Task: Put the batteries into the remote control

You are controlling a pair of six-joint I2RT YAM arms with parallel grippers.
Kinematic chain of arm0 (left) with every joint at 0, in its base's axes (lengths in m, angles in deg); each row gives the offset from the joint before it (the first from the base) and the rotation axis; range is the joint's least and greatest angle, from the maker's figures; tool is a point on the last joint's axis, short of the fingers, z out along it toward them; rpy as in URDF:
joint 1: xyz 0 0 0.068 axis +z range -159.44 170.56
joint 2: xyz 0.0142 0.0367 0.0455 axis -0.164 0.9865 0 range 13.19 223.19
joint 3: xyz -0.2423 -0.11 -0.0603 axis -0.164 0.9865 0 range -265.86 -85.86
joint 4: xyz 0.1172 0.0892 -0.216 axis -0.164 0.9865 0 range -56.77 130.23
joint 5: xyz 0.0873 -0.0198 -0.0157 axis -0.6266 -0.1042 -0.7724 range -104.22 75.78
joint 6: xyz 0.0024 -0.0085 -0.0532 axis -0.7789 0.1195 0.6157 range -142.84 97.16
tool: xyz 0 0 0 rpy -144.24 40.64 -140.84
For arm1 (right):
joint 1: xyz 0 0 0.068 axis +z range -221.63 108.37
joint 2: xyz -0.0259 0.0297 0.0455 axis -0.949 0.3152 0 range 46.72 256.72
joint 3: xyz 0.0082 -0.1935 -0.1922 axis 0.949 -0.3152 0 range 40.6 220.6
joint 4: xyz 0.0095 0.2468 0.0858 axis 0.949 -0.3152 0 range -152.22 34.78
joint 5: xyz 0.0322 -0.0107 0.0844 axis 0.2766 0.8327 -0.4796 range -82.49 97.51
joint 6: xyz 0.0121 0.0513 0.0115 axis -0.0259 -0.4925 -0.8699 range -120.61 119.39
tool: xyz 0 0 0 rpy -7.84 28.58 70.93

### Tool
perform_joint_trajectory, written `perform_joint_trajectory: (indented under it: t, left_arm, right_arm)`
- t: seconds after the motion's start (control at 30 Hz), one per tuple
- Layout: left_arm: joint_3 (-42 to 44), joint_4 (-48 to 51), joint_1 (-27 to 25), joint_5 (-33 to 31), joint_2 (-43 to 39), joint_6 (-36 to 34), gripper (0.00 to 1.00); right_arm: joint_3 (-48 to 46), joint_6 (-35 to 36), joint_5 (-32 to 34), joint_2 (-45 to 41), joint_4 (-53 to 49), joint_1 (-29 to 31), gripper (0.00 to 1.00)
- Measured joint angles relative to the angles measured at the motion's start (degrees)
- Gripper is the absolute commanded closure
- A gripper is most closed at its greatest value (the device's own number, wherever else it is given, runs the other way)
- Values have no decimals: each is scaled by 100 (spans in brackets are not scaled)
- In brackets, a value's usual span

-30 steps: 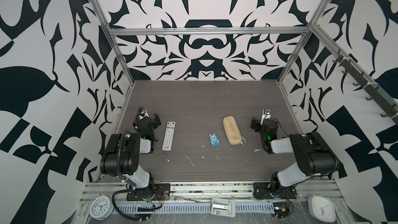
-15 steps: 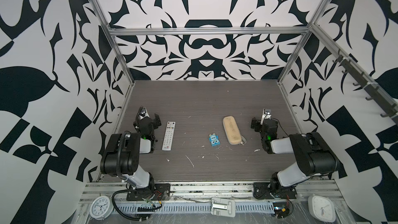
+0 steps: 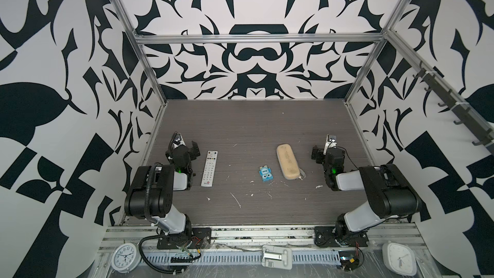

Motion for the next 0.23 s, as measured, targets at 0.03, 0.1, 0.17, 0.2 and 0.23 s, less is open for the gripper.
perform_joint_trajectory:
  t: [0.03, 0.1, 0.17, 0.2, 0.23]
  left_arm:
    - [0, 0, 0, 0, 0, 0, 1]
    - [0, 0, 0, 0, 0, 2, 1]
    - [0, 0, 0, 0, 0, 17, 1]
    - [0, 2, 0, 0, 0, 17, 1]
    - [0, 2, 0, 0, 0, 20, 1]
  right_arm:
    - [2, 0, 0, 0, 0, 0, 0]
    - [2, 2, 0, 0, 0, 0, 0]
    - [2, 2, 0, 0, 0, 0, 0]
    - [2, 2, 0, 0, 0, 0, 0]
    - [2, 2, 0, 0, 0, 0, 0]
